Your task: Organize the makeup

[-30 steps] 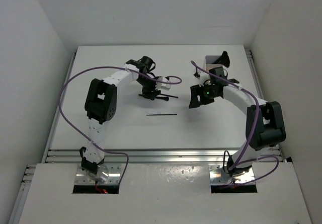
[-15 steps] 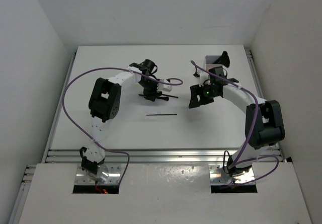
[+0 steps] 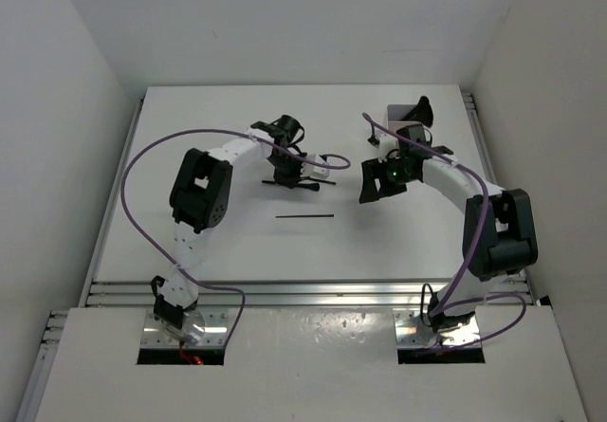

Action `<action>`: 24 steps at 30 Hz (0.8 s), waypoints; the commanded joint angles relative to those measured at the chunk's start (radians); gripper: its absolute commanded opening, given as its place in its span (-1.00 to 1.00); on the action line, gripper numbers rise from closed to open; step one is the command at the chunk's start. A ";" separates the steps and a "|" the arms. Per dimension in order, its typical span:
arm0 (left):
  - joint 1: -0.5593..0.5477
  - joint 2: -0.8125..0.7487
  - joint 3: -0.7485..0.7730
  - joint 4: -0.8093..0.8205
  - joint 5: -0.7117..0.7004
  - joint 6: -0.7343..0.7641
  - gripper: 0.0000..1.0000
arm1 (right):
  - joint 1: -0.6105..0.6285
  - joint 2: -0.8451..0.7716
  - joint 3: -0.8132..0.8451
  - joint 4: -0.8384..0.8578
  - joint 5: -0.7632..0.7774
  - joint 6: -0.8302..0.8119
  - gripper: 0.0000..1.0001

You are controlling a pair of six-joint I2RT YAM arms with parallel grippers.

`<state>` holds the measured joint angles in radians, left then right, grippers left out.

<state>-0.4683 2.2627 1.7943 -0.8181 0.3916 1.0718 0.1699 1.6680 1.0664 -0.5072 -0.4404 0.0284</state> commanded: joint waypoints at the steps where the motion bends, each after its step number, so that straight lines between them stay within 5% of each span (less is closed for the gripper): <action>1: -0.029 0.031 -0.081 -0.029 -0.025 0.028 -0.80 | -0.012 -0.034 0.032 0.001 0.015 -0.015 0.33; 4: -0.038 0.031 -0.105 -0.029 -0.043 0.028 -0.30 | -0.018 -0.047 0.027 0.001 0.017 -0.013 0.33; 7: -0.038 0.031 -0.131 -0.029 -0.053 0.028 -0.25 | -0.018 -0.068 0.015 0.001 0.019 -0.018 0.33; 13: -0.047 0.031 -0.141 -0.029 -0.053 0.028 -0.98 | -0.024 -0.128 -0.028 0.013 0.045 -0.022 0.33; 24: -0.007 -0.166 -0.075 0.002 0.240 -0.185 -1.00 | -0.118 -0.250 -0.065 0.094 -0.004 0.157 0.33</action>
<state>-0.4942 2.2005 1.7039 -0.8093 0.4866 0.9901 0.0685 1.4899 1.0058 -0.4923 -0.4137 0.1062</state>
